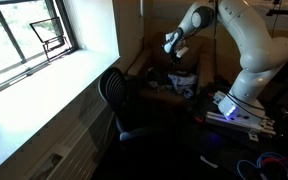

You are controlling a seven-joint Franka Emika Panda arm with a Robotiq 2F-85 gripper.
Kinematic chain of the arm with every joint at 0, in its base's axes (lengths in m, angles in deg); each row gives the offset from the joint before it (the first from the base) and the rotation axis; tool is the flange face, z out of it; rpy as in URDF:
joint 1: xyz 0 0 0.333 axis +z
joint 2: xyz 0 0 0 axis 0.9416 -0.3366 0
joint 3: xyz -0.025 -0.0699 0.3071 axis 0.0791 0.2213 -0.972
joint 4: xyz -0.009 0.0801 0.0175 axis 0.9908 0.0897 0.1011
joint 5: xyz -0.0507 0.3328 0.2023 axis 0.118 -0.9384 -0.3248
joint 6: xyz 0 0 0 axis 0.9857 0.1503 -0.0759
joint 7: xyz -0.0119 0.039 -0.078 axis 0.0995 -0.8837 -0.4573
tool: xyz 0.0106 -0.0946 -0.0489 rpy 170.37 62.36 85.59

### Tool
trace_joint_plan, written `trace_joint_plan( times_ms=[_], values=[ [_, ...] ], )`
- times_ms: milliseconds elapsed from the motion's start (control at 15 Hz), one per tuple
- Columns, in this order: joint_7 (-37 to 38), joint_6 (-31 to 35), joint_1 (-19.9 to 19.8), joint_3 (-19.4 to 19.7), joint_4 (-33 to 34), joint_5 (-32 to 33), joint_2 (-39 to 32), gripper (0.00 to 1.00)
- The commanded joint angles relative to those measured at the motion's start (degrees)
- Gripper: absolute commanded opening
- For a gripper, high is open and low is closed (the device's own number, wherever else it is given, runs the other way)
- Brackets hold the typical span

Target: Remove the belt from the sofa and put it on the black chair

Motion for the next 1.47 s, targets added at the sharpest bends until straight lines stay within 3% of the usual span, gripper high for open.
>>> trace_joint_plan(
  times_ms=[0, 267, 467, 533, 600, 733, 867, 1067, 1133, 1267, 1333, 1400],
  values=[
    [-4.1, 4.1, -0.8, -0.4, -1.7, 2.4, 0.3, 1.00],
    [-20.8, 0.8, -8.2, -6.1, 6.1, 1.3, -5.4, 1.00],
    [-31.0, -4.1, -10.2, -7.8, 10.6, 1.4, -8.5, 1.00],
    [-29.6, -7.0, -8.4, -5.9, 12.1, 2.0, -9.6, 1.00],
    [-28.1, -2.5, -8.9, -5.9, 7.9, 0.7, -7.2, 1.00],
    [-28.9, -5.0, -8.6, -5.7, 10.1, 0.7, -8.8, 1.00],
    [-33.5, -11.7, -9.2, -6.9, 11.4, 0.6, -9.0, 1.00],
    [-30.6, -20.6, -8.2, -4.7, 14.6, 0.1, -11.3, 1.00],
    [-31.5, -16.8, -8.2, -5.5, 12.0, 0.5, -9.7, 1.00],
    [-31.1, -19.0, -8.3, -5.0, 13.1, 0.5, -10.5, 1.00],
    [-30.1, -16.9, -8.2, -5.0, 12.5, 0.3, -10.4, 0.75],
    [-30.3, -16.5, -8.3, -5.3, 12.5, 0.1, -10.5, 0.74]
  ],
)
